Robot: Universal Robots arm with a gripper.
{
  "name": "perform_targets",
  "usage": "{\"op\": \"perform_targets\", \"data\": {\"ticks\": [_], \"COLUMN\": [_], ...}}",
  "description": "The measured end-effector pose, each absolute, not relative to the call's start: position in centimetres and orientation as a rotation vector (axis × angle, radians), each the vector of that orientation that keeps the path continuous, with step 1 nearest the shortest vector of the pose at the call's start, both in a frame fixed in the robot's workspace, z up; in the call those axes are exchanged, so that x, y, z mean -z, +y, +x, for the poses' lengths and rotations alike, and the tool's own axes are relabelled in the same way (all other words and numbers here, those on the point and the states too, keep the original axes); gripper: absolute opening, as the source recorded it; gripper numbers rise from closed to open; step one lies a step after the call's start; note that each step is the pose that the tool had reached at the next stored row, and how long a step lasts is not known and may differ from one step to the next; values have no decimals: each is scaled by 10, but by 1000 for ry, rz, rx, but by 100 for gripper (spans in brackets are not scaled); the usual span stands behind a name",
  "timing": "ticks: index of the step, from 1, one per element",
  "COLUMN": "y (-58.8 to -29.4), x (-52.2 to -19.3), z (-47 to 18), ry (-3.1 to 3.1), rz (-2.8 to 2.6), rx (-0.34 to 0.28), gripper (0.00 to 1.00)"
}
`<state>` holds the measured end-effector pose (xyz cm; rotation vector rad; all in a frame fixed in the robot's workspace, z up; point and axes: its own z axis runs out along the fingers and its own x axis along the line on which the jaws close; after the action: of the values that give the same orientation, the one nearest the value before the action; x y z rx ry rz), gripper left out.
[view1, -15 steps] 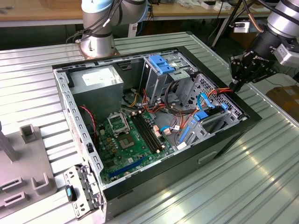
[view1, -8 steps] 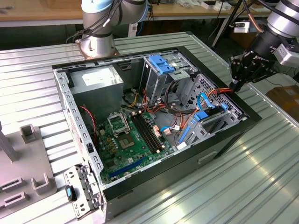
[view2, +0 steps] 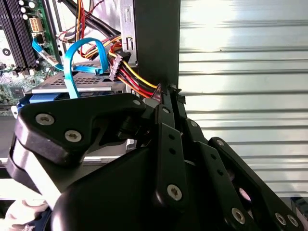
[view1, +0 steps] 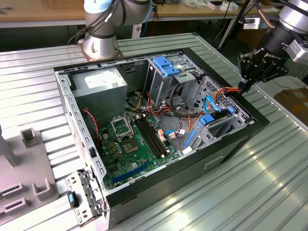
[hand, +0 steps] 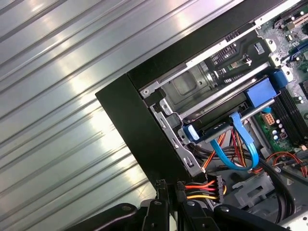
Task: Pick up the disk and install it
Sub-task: 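Insert the first disk wire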
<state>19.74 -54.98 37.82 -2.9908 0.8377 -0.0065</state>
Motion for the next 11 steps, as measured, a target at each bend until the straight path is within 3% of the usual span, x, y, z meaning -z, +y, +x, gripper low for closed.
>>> {"op": "perform_targets", "data": {"ticks": [11], "y": [-550], "x": [-378], "z": [178], "ry": [861], "rz": [-2984], "rx": [7], "gripper": [16]}}
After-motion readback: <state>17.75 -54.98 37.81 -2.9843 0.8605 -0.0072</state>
